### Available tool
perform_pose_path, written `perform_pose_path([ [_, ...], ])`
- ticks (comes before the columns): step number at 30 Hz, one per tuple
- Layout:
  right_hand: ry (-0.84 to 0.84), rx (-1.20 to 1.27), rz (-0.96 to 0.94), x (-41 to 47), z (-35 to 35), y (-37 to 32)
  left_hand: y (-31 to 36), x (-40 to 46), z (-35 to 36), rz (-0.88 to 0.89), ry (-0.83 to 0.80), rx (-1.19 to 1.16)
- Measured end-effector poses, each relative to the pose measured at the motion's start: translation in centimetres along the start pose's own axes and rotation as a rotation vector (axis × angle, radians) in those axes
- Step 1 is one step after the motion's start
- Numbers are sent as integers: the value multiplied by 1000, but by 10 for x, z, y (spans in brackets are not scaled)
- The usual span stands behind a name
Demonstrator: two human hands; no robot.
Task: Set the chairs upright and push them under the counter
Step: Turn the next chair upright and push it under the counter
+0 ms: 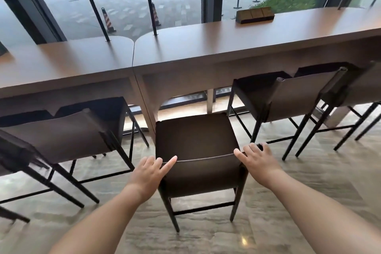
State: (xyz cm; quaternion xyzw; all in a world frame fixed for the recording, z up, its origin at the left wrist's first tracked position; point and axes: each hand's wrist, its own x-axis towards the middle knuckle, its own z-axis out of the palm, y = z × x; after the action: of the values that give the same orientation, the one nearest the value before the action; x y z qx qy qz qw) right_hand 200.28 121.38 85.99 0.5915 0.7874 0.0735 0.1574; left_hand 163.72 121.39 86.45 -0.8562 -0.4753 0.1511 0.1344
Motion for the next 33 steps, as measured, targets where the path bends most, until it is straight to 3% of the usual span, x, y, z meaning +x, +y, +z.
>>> perform_pose_path([
  [7, 12, -145, -111, 3, 8, 6, -8, -1, 3, 139, -6, 69],
  [15, -39, -125, -72, 11, 7, 16, -18, 9, -1, 231, 75, 69],
  [26, -8, -96, -89, 45, 6, 40, -38, 63, 0, 172, 31, 30],
  [33, 227, -162, -139, 94, -16, 65, -65, 111, -6, 101, 102, 64],
])
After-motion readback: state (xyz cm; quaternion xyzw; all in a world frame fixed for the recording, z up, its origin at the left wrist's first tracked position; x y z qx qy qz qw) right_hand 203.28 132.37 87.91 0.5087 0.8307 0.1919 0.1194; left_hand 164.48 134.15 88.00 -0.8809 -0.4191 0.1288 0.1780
